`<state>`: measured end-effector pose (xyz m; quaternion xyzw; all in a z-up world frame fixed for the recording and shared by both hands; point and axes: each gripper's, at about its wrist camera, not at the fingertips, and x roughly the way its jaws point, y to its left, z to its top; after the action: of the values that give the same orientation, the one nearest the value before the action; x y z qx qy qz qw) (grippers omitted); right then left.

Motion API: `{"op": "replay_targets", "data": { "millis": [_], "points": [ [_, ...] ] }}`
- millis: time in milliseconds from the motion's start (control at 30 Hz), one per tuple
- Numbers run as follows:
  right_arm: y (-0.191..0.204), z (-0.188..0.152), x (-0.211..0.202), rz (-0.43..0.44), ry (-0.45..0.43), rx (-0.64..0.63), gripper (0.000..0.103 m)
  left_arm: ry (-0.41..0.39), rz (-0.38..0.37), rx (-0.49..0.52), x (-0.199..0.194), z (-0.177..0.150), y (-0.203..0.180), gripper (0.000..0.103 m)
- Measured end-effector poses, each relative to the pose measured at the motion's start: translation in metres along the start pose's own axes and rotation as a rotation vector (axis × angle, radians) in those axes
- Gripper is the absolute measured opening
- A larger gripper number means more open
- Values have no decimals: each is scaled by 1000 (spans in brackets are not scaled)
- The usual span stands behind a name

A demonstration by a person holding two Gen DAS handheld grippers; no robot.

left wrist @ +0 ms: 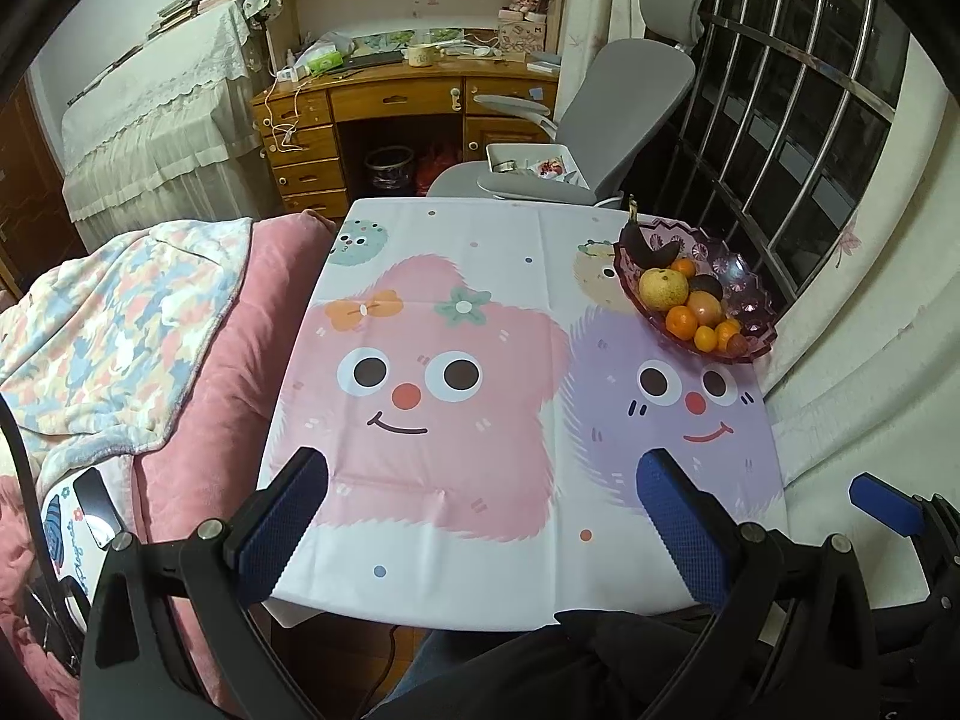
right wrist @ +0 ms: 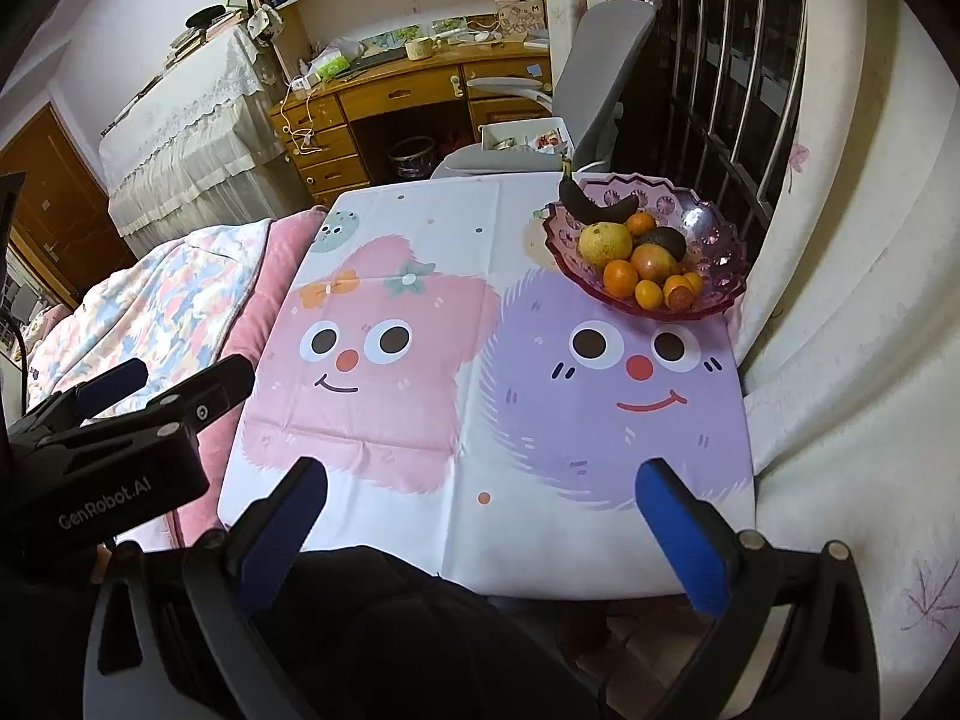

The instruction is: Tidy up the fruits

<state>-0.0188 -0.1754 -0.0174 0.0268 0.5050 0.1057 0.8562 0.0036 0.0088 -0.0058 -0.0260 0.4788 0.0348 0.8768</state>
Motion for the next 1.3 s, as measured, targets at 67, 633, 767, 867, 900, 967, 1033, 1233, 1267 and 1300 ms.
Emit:
{"op": "replay_targets", "data": {
  "millis": [67, 633, 767, 867, 900, 967, 1033, 1233, 1267, 1300],
  "points": [
    [0, 0, 0, 0, 0, 0, 103, 2, -2, 4, -1, 0, 0, 102],
    [3, -10, 5, -4, 27, 6, 103, 31, -3, 15, 3, -2, 4, 102],
    [4, -10, 6, -4, 36, 5, 103, 36, -3, 14, 3, -3, 4, 102],
    [4, -10, 7, -4, 41, 4, 103, 39, -1, 14, 4, -3, 4, 102],
    [4, -10, 7, -4, 41, 4, 103, 39, -1, 14, 4, -4, 4, 102],
    [4, -11, 7, -4, 45, 4, 103, 41, 0, 13, 4, -5, 4, 102],
    [4, -10, 7, -4, 45, 4, 103, 44, 3, 12, 4, -6, 4, 102],
    [3, -11, 8, -3, 49, 3, 103, 48, 8, 11, 5, -6, 2, 102],
    [3, -11, 8, -3, 49, 3, 103, 48, 9, 10, 5, -7, 2, 102],
    [3, -11, 8, -3, 49, 3, 103, 48, 9, 10, 5, -7, 2, 102]
  ]
}}
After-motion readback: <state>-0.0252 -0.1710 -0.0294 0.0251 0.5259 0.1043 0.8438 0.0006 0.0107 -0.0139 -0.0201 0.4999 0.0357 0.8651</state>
